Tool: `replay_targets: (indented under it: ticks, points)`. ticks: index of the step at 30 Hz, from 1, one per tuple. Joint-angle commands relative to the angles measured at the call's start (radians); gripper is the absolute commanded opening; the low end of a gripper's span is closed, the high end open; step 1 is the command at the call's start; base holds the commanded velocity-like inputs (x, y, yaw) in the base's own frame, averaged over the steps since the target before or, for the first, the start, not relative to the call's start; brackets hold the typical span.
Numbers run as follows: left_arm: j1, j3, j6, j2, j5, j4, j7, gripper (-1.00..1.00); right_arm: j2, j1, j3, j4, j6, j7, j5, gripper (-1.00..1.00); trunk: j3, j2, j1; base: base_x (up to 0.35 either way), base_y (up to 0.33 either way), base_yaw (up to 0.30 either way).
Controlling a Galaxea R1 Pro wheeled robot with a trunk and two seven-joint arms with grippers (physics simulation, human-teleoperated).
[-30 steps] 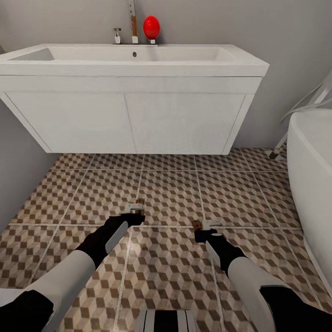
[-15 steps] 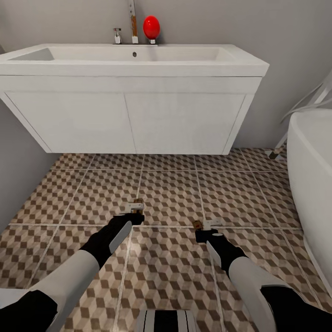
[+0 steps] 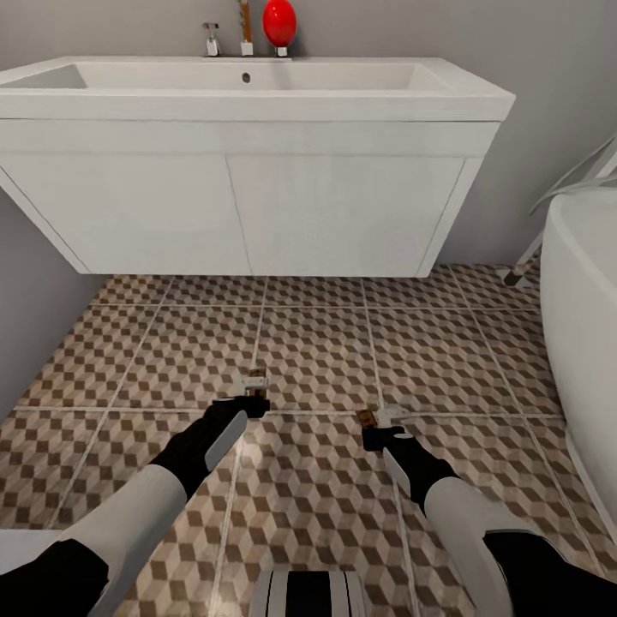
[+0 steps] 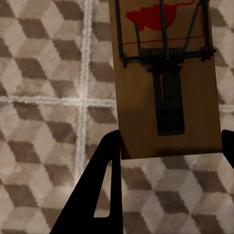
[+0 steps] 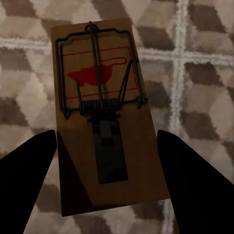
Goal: Take the four mousetraps from the cabinet in the bathroom and place them on the bathroom floor. Make sure all four end up on the same floor surface, and ensure that at least two of them are either under or directly next to the same bathroom sink.
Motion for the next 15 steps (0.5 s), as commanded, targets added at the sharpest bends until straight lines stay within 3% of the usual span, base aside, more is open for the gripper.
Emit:
replay_targets:
  ticks: [1,6,15]
  points:
    - [-0.001,-0.003,0.0,0.001,0.009,-0.005,0.012,-1.0,0.0,0.0,-0.002,-0.002,0.007,-0.002,0.007,-1.0,-0.001,0.0,0.0,0.0,0.0,0.0]
    - [-0.001,-0.002,-0.006,0.003,0.008,-0.022,0.017,-1.0,0.0,0.0,-0.001,-0.002,0.006,-0.002,0.007,-1.0,-0.001,0.0,0.0,0.029,0.0,0.0]
    - [-0.001,0.003,0.001,0.004,0.011,-0.016,0.005,-1.0,-0.002,0.0,-0.001,-0.003,0.006,-0.002,0.007,-1.0,-0.001,0.0,0.0,0.313,0.0,0.0]
